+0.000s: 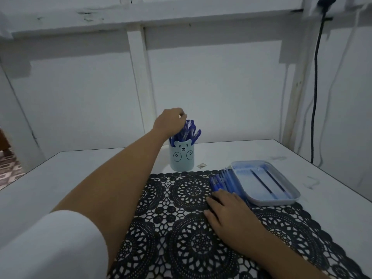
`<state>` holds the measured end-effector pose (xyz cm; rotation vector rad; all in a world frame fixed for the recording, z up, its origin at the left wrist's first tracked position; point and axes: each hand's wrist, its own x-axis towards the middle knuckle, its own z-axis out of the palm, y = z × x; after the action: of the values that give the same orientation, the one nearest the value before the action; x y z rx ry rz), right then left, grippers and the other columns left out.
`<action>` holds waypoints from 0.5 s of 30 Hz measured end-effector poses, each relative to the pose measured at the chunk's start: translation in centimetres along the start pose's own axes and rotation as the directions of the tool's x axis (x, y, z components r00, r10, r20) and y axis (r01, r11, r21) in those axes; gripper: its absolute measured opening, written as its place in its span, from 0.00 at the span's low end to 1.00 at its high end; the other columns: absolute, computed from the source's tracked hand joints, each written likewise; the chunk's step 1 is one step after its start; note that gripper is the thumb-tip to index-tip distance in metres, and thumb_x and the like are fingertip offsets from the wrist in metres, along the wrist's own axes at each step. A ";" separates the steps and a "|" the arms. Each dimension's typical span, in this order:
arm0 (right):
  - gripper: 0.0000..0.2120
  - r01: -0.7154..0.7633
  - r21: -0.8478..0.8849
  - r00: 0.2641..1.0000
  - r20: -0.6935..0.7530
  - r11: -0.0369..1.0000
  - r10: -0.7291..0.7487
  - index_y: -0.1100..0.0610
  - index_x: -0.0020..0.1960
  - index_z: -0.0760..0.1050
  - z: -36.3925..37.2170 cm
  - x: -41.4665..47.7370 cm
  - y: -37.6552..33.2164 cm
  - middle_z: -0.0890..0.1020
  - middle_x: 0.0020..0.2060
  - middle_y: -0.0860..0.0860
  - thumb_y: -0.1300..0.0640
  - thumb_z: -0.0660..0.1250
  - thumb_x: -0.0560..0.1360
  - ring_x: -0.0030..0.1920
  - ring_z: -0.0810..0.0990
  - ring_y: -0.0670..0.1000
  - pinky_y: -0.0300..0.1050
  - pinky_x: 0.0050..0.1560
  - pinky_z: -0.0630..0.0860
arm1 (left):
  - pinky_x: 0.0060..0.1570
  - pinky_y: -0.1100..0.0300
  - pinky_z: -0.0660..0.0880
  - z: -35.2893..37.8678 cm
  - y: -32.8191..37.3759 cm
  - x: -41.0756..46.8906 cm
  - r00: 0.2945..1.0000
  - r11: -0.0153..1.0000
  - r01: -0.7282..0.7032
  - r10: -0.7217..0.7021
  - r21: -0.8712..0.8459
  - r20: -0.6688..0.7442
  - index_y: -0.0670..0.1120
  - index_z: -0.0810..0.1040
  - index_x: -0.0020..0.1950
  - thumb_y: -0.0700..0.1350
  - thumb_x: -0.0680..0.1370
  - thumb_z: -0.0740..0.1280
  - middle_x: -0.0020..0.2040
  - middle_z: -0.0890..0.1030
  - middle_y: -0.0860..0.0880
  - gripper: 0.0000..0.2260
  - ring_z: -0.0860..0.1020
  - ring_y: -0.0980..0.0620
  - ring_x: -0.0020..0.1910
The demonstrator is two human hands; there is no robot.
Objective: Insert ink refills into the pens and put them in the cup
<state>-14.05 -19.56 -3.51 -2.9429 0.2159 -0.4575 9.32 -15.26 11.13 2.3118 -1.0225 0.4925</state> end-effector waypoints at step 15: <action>0.12 -0.186 -0.188 0.948 -0.292 0.964 0.126 0.58 0.33 0.77 -1.7 -0.3 -0.4 0.77 0.30 0.53 0.53 0.78 0.60 0.30 0.76 0.53 0.46 0.28 0.73 | 0.52 0.60 0.68 -3.5 -0.7 -11.9 0.906 0.931 -0.365 0.356 0.002 -0.228 0.44 0.77 0.57 0.49 0.77 0.55 0.52 0.76 0.47 0.16 0.73 0.52 0.51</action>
<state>-14.76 -19.38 -1.97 -3.0216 0.5632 -0.8746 1.91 -6.11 7.28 1.9774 -1.3371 0.8509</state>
